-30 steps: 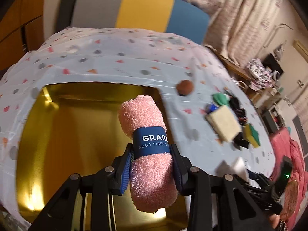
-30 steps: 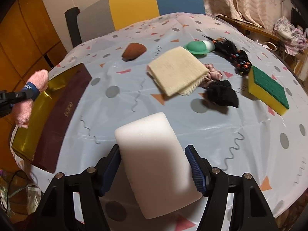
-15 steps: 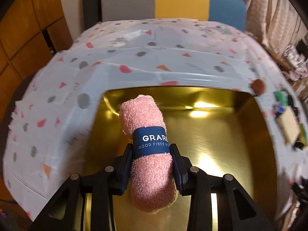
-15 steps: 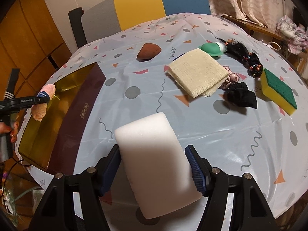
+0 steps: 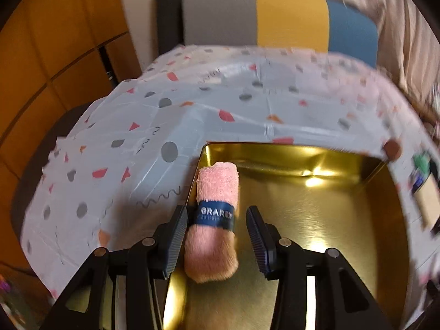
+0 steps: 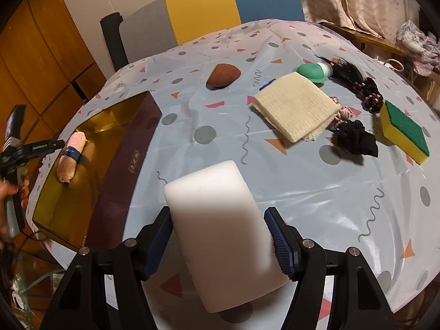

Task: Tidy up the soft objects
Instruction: 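Carry the pink towel roll with the left tool into the gold tray and release, then lower the white sponge block into the tray beside the towel and open the right tool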

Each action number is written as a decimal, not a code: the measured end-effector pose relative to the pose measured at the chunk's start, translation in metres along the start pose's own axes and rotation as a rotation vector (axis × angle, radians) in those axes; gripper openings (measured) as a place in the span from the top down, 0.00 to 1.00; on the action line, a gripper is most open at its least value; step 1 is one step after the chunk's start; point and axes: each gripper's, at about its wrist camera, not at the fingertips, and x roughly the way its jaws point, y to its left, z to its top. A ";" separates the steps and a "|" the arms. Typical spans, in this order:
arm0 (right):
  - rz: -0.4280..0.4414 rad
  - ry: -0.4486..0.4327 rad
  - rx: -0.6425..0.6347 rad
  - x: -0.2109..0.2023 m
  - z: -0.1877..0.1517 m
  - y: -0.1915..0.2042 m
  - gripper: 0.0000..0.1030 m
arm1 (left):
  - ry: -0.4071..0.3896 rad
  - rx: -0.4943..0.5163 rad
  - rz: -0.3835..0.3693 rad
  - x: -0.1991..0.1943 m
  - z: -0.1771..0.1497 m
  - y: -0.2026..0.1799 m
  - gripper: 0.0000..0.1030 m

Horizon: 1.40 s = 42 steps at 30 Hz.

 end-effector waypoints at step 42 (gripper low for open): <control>0.210 0.212 -0.078 0.162 0.119 0.261 0.30 | -0.022 -0.378 -0.186 -0.071 -0.109 0.027 0.56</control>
